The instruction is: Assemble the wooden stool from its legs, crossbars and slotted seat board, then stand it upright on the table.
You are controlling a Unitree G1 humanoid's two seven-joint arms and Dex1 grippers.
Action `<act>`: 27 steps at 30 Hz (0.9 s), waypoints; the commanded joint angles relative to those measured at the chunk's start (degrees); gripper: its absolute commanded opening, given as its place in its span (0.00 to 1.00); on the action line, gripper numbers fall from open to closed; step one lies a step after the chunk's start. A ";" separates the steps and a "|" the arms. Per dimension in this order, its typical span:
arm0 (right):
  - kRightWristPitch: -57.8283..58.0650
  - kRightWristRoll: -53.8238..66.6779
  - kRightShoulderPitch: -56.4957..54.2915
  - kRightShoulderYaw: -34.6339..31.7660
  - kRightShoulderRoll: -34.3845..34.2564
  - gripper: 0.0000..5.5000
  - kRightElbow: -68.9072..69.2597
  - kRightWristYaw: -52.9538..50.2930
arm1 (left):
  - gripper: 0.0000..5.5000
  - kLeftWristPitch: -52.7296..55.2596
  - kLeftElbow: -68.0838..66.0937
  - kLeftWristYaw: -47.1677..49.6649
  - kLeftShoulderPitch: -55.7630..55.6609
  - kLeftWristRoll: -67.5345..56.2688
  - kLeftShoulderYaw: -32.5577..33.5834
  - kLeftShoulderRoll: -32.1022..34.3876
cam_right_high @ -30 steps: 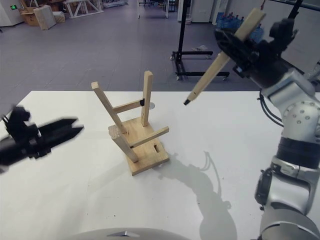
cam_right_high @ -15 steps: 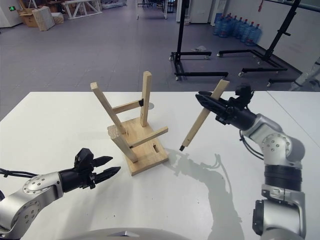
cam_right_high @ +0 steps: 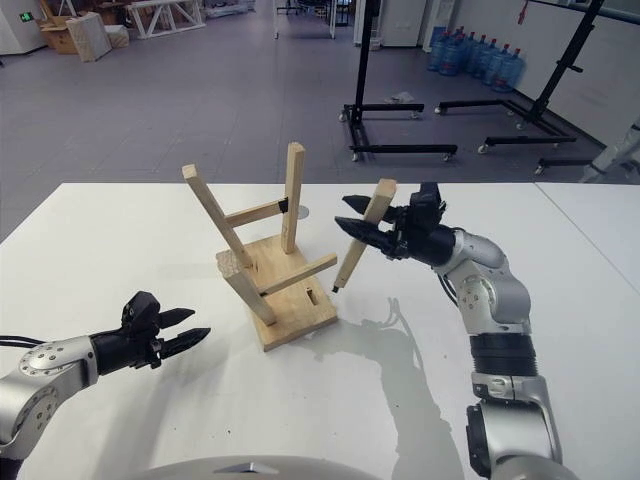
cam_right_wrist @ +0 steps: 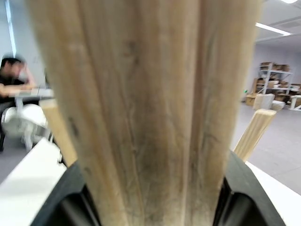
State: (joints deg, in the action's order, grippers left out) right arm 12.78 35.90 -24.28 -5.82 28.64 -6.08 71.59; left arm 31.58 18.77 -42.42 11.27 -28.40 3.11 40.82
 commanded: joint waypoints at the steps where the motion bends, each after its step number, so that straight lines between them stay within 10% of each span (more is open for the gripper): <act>1: -4.42 -3.33 -1.77 1.89 0.97 0.37 -2.67 3.53 | 0.55 -0.70 0.01 -0.22 0.51 0.95 0.71 -0.17; 27: 7.08 6.46 10.78 3.24 -10.00 0.37 14.27 -8.09 | 0.55 -3.80 -4.21 -1.07 -0.24 5.56 0.08 -1.65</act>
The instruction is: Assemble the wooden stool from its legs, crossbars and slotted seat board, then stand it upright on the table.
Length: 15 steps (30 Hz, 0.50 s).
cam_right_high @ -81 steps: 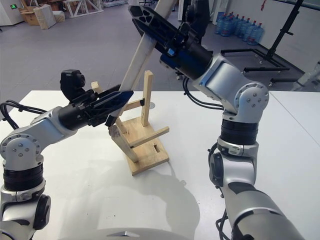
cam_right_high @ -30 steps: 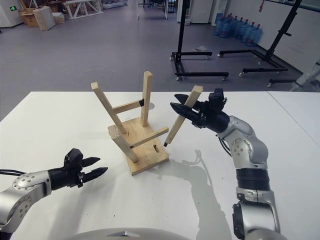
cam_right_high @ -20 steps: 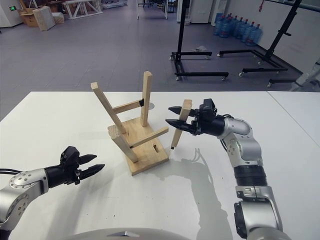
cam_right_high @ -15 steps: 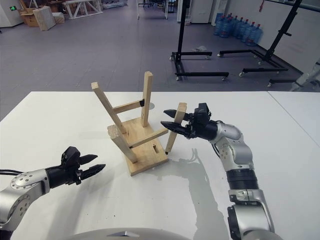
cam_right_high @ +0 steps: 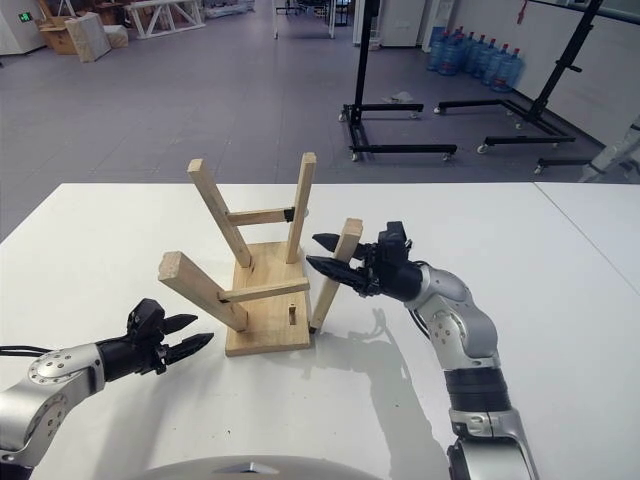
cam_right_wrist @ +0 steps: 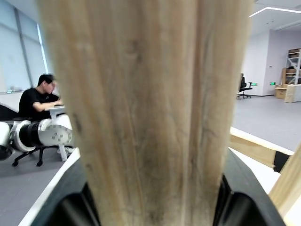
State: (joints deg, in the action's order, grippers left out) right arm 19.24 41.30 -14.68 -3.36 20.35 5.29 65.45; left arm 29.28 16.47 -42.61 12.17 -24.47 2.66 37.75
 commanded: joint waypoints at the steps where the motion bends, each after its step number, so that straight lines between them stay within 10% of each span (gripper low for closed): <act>1: 0.78 1.36 1.72 1.06 -2.31 0.37 3.69 -2.65 | 0.55 -1.82 -2.80 -1.16 -1.44 2.04 0.89 1.95; 15: 3.62 5.63 0.13 -5.33 3.89 0.37 5.98 -4.01 | 0.55 -3.02 -15.29 -2.95 -12.28 -2.36 21.75 11.38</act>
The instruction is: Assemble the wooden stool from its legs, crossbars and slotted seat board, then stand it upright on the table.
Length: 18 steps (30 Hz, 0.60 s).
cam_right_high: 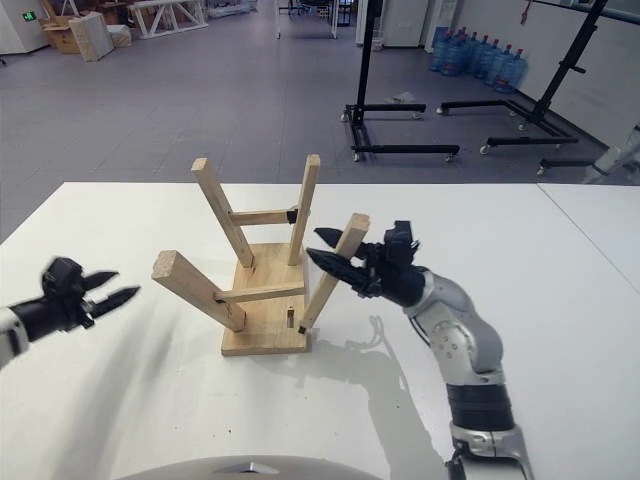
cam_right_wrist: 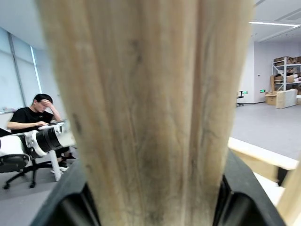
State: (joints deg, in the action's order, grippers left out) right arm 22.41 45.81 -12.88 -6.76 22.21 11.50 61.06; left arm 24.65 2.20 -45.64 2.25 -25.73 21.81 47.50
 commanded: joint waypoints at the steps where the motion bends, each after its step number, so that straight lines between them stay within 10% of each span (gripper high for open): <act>1: 0.57 1.66 -1.70 -2.45 2.02 0.37 -0.59 0.27 | 0.55 1.94 -0.94 0.14 -2.58 -1.36 2.91 1.61; 18: -11.71 -2.60 0.96 3.50 -8.78 0.37 -6.52 6.91 | 0.55 3.08 -4.97 -4.98 -7.68 0.80 -6.58 0.18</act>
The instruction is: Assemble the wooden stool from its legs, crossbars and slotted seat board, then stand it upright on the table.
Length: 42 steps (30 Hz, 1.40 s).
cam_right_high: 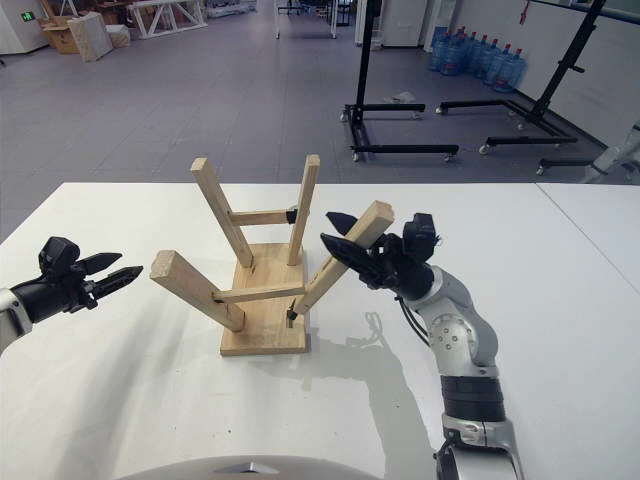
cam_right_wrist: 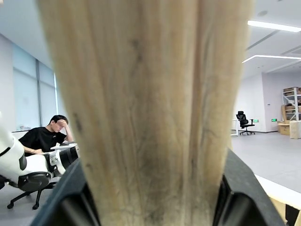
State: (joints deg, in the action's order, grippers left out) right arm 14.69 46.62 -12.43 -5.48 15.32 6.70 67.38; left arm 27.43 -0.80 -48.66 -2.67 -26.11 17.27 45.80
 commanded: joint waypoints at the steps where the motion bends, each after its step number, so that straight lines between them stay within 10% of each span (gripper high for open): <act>1: -5.35 -4.49 0.47 2.87 -2.38 0.37 -2.56 1.03 | 0.55 0.52 -1.98 -2.45 -3.29 1.33 -2.57 2.17; 42: -11.89 -9.44 2.92 8.88 -2.16 0.37 -1.71 0.98 | 0.55 1.89 -1.32 -5.58 -6.61 3.17 -6.66 2.32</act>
State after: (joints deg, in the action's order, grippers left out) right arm 2.57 38.14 -8.51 3.08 12.71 4.43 68.55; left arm 28.61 -2.81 -54.48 -9.65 -23.27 11.04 48.12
